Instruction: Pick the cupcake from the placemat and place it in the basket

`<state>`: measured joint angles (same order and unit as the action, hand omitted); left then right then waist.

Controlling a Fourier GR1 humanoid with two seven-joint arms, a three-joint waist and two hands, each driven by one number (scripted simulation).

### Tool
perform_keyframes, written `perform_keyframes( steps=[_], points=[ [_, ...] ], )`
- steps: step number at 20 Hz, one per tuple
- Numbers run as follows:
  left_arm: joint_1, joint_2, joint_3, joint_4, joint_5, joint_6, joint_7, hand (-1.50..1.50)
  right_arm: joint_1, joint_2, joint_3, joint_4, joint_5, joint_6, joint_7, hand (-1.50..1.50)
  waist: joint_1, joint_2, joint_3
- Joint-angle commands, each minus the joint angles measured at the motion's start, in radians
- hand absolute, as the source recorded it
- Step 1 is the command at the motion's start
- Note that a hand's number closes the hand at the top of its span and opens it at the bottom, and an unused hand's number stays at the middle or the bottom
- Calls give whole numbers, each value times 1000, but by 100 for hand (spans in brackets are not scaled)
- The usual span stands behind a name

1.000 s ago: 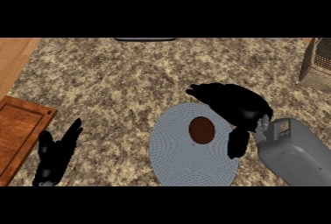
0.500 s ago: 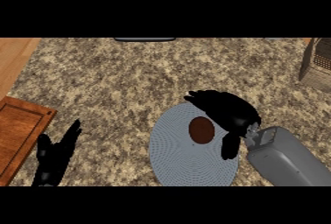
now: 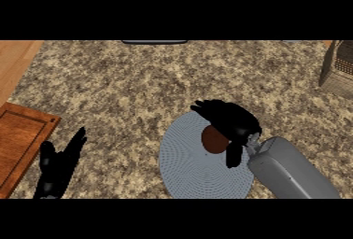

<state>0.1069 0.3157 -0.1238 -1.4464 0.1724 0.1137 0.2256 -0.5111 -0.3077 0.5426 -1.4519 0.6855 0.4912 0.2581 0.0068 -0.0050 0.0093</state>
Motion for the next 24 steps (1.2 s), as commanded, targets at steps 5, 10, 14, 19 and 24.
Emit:
perform_keyframes(
  steps=[5, 10, 14, 19, 24],
  points=[
    [31, -14, 25, 32, 18, -46, 32, 0, 24, 28, 3, 43, 93, 18, -12, -150, -2, 5, -9],
    [76, -30, 10, -6, -13, -36, 21, 0, 39, 50, 34, 139, 167, -15, -44, -150, 1, 5, -9],
    [65, -72, -9, 14, -65, -1, 13, 0, 13, 82, -20, 186, 169, -8, -73, -150, 0, 6, -9],
    [16, -39, 59, 84, -21, -79, -1, 0, 21, 120, -12, 229, 220, -48, -115, -150, -2, 6, -9],
    [-11, -54, 71, 72, -36, -58, 46, 0, 56, 107, -35, 246, 252, -90, -161, -150, -4, 6, -9]
  ],
)
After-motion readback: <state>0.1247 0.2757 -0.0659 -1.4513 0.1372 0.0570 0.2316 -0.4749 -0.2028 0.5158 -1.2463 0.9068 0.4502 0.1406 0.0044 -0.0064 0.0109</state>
